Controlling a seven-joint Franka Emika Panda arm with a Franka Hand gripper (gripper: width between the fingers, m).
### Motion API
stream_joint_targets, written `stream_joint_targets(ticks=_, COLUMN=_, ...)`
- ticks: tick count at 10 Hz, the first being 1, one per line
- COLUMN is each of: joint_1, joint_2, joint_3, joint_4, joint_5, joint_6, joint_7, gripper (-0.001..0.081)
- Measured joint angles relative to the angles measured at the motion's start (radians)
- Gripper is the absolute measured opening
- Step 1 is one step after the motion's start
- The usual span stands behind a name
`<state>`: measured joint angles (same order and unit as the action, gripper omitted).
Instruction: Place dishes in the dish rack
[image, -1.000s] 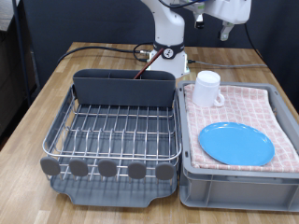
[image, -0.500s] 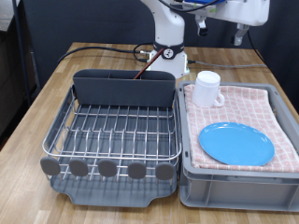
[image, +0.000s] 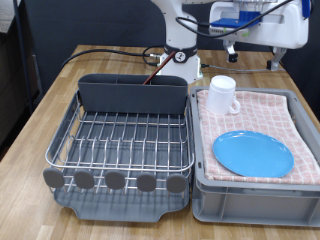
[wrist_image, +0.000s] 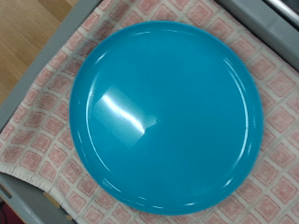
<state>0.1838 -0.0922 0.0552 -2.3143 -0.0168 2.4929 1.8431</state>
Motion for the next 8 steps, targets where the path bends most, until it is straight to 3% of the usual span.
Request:
stream_joint_targets(ticks=3, joint_1=0.0, joint_2=0.06, joint_3=-0.004, joint_4=-0.064, joint_5=0.123, joint_6=0.164, joint_7=-0.146, gripper=0.0802)
stream_joint_targets(ticks=5, joint_1=-0.001, joint_2=0.099, joint_3=-0.007, joint_4=-0.094, joint_5=0.258, joint_6=0.233, joint_7=-0.284, gripper=0.0802)
stream_joint_targets(ticks=8, joint_1=-0.014, joint_2=0.142, joint_3=-0.011, joint_4=-0.14, joint_5=0.388, joint_6=0.31, joint_7=-0.42, gripper=0.0802)
